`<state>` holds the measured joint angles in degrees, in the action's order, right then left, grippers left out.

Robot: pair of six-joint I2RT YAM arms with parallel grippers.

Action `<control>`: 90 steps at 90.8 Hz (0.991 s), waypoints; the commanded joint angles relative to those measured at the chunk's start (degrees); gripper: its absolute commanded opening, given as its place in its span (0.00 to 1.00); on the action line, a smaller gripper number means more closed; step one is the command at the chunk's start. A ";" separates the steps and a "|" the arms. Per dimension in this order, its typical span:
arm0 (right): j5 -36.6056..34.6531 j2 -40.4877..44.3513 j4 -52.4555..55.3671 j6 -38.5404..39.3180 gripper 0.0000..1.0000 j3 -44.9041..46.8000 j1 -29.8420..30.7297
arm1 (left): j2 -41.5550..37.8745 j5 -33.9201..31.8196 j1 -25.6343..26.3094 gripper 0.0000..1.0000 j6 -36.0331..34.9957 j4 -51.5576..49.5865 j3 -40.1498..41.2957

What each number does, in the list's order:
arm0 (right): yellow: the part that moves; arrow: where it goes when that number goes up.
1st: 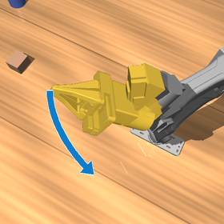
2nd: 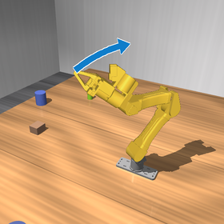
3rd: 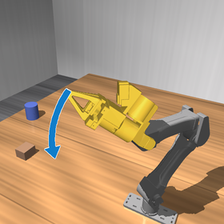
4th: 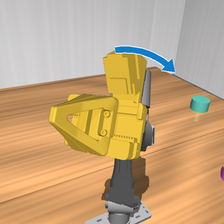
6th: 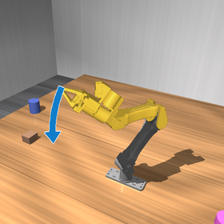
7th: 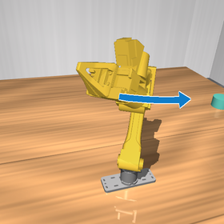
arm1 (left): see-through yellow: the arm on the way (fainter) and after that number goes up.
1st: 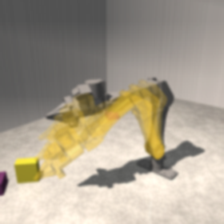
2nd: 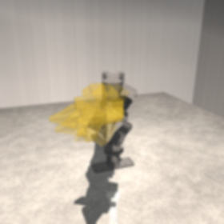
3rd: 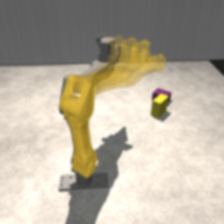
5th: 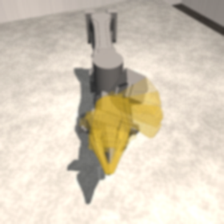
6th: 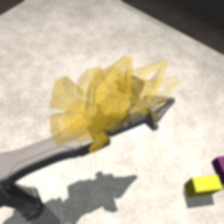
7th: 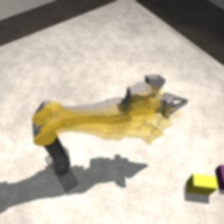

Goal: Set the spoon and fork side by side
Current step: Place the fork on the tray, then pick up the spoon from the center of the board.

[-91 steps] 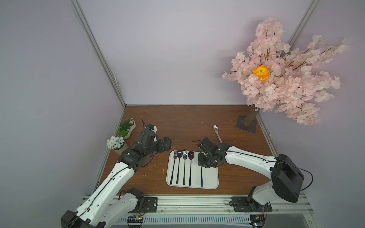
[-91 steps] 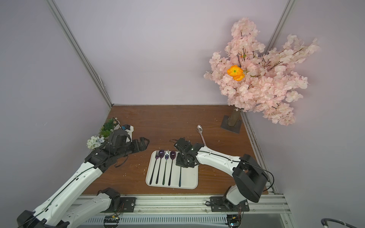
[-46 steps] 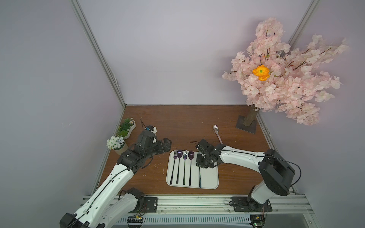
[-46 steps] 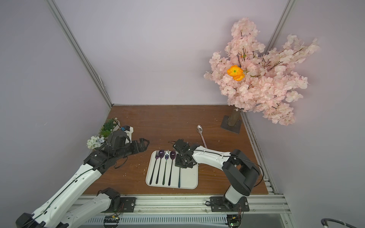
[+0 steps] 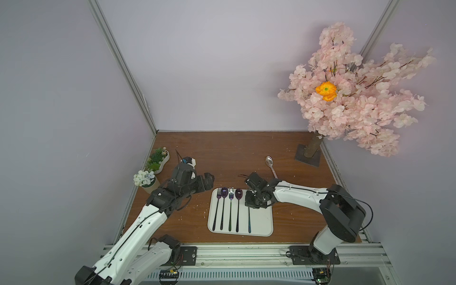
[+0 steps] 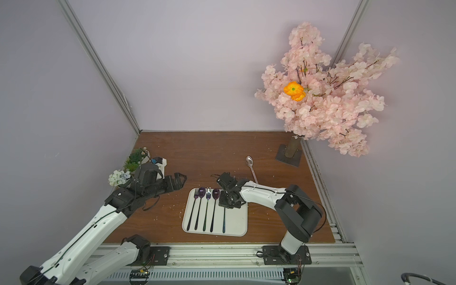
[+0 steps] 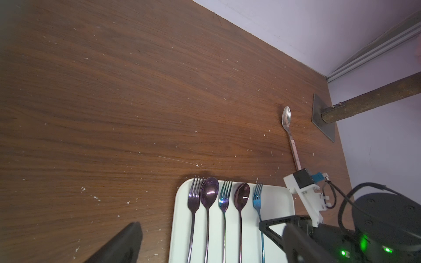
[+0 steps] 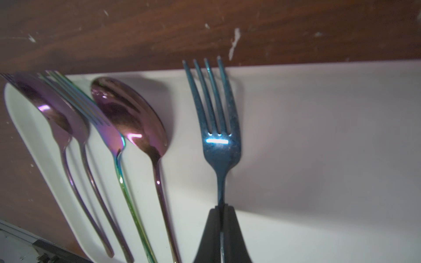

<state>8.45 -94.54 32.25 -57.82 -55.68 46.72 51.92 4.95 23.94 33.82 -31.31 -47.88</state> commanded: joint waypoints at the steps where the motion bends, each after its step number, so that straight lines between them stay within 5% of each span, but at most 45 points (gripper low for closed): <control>1: -0.19 -1.25 0.31 0.57 0.05 -0.43 -0.14 | -0.02 0.37 -0.74 0.99 -0.06 -0.15 0.12; 46: -6.09 7.07 10.39 2.01 0.47 -10.09 -1.09 | 0.01 0.59 -0.70 0.99 -0.61 -0.24 0.03; 66: -7.30 6.55 14.00 24.58 0.61 -15.82 -15.53 | 0.42 0.61 -0.74 0.99 -1.13 -0.33 -0.62; 90: -11.17 -10.48 16.75 47.79 0.62 -27.50 -28.36 | 4.92 -0.44 -0.81 0.99 0.14 -0.33 -3.63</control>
<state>-0.14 -99.55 45.56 -22.81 -80.44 20.84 55.29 5.15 23.94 33.82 -31.38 -48.73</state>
